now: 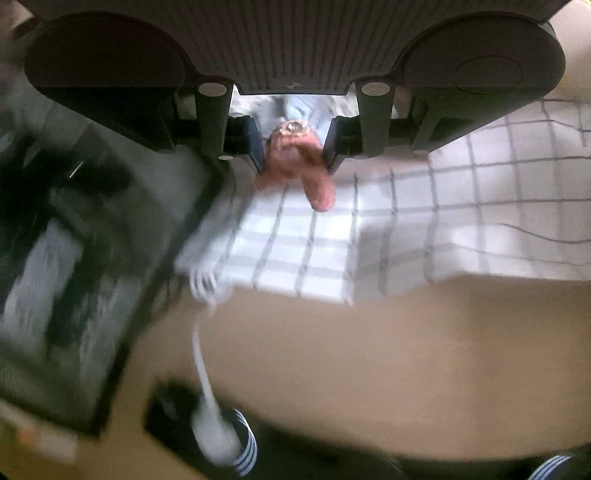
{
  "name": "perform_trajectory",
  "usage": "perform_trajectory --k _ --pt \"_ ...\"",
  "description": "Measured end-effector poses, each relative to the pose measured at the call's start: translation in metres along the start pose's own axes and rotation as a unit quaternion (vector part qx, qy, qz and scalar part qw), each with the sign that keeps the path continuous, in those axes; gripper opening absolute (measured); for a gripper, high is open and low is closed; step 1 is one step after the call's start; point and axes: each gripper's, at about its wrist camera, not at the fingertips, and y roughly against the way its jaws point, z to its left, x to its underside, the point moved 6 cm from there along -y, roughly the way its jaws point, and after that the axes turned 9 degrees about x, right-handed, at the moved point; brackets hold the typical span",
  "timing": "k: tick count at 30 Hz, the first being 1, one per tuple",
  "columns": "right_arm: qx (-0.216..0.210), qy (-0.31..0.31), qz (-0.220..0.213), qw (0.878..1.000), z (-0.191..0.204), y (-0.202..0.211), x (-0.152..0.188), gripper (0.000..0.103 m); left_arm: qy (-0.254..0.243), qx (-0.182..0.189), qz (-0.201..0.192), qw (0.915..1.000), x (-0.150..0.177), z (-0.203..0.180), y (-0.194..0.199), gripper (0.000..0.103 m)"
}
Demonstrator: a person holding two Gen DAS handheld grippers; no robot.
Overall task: Organize soft objects
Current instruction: 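Carry the dress and cable into the pink box and open both tools, then move the right tool toward the yellow-rimmed sponge beside the green jar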
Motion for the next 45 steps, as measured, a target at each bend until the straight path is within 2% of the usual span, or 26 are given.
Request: perform_trajectory --k 2,5,7,10,15,16,17,18,19,20,24,28,30,31,32,33,35,40,45 --pt "-0.017 -0.001 0.016 1.0 0.01 -0.011 0.004 0.02 0.016 0.014 -0.012 0.9997 -0.006 0.005 0.016 0.038" --pt "-0.023 0.002 0.033 0.999 0.026 -0.029 0.008 0.02 0.056 0.053 0.024 0.9967 -0.005 0.009 0.016 0.038" --pt "-0.017 0.007 0.044 0.999 0.034 -0.039 0.012 0.02 0.075 0.062 0.01 0.9952 -0.004 0.009 0.022 0.038" --pt "-0.022 0.018 0.056 0.998 0.042 -0.047 0.022 0.021 0.072 0.061 -0.011 0.9955 -0.007 0.011 0.041 0.038" --pt "-0.02 0.038 0.081 0.996 0.049 -0.065 0.038 0.021 0.064 0.013 -0.036 0.9972 0.0 0.026 0.081 0.038" --pt "-0.023 0.036 0.086 0.995 0.05 -0.068 0.038 0.027 0.066 0.007 -0.038 0.997 0.004 0.03 0.087 0.038" --pt "-0.027 0.031 0.091 0.995 0.051 -0.07 0.037 0.04 0.067 0.002 -0.039 0.997 0.008 0.033 0.093 0.038" --pt "-0.03 0.025 0.093 0.995 0.053 -0.072 0.034 0.047 0.068 -0.002 -0.037 0.997 0.012 0.035 0.098 0.038" --pt "-0.031 0.018 0.093 0.995 0.055 -0.075 0.029 0.059 0.068 -0.008 -0.033 0.9971 0.018 0.037 0.102 0.038" --pt "-0.031 0.012 0.094 0.995 0.057 -0.078 0.025 0.063 0.068 -0.014 -0.029 0.9971 0.024 0.039 0.107 0.038" --pt "-0.031 -0.009 0.144 0.989 0.071 -0.116 0.015 0.064 0.089 -0.03 -0.022 0.9953 0.052 0.05 0.132 0.038" --pt "0.0 -0.007 0.186 0.983 0.081 -0.162 0.026 0.064 0.108 -0.063 -0.012 0.992 0.082 0.067 0.163 0.038" --pt "0.002 -0.001 0.199 0.98 0.085 -0.173 0.032 0.048 0.127 -0.079 -0.012 0.9887 0.096 0.079 0.177 0.038" --pt "-0.008 -0.001 0.21 0.978 0.086 -0.174 0.035 0.027 0.142 -0.084 -0.013 0.9862 0.105 0.086 0.185 0.038" --pt "-0.013 -0.001 0.218 0.976 0.087 -0.172 0.036 0.02 0.154 -0.087 -0.013 0.9842 0.112 0.093 0.19 0.038" --pt "-0.014 0.0 0.218 0.976 0.087 -0.166 0.035 0.018 0.166 -0.09 -0.012 0.982 0.121 0.1 0.195 0.038" --pt "-0.018 -0.002 0.207 0.978 0.084 -0.148 0.028 0.004 0.185 -0.094 -0.01 0.9782 0.136 0.112 0.202 0.038" --pt "-0.03 -0.018 0.183 0.982 0.075 -0.093 0.009 0.001 0.231 -0.093 -0.007 0.9684 0.162 0.136 0.205 0.038" --pt "0.006 0.014 0.19 0.982 0.073 -0.073 0.017 0.003 0.228 -0.089 0.0 0.9696 0.164 0.136 0.197 0.038"
